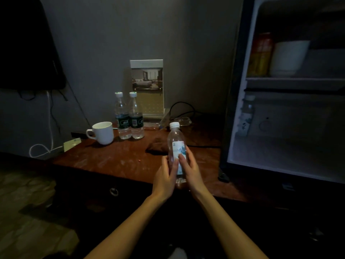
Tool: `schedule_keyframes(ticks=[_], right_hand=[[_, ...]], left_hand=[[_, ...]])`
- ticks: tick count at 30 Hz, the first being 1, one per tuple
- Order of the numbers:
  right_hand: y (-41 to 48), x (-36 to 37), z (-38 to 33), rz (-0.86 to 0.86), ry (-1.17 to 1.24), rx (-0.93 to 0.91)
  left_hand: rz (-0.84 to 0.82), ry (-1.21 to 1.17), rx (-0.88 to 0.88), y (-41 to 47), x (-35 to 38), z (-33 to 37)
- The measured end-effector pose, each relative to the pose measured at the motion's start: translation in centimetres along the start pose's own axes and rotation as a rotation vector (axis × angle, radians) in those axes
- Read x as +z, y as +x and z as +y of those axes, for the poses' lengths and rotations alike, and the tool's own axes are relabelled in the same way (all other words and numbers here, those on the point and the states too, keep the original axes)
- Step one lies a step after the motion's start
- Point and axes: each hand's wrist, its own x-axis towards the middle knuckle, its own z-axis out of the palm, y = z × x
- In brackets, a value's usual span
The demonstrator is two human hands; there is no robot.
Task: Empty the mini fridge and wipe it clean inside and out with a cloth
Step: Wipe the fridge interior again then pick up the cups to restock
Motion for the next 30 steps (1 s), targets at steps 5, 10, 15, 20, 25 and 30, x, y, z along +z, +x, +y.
schedule_keyframes(ticks=[5,10,15,20,25,30], right_hand=[[-2.0,-5.0,-3.0,0.086,0.035,-0.066],[-4.2,-10.6,-5.3,0.192,-0.001,-0.112],[-6.2,-15.3,-7.0,0.294,-0.031,-0.127],[-6.6,-18.3,-8.4,0.398,0.011,-0.073],[-5.4,-19.7,-9.1,0.418,0.038,-0.115],[-4.1,-20.5,-9.1,0.425,-0.071,-0.079]], left_hand=[[-0.089,-0.053,0.097,-0.2,4.6,2.5],[-0.246,-0.008,0.209,0.1,8.6,5.5],[-0.319,0.061,0.344,-0.3,12.3,7.5],[-0.362,0.191,0.451,0.9,15.2,9.0],[-0.466,0.464,0.478,2.1,17.0,6.5],[-0.355,0.439,0.59,1.7,16.9,5.5]])
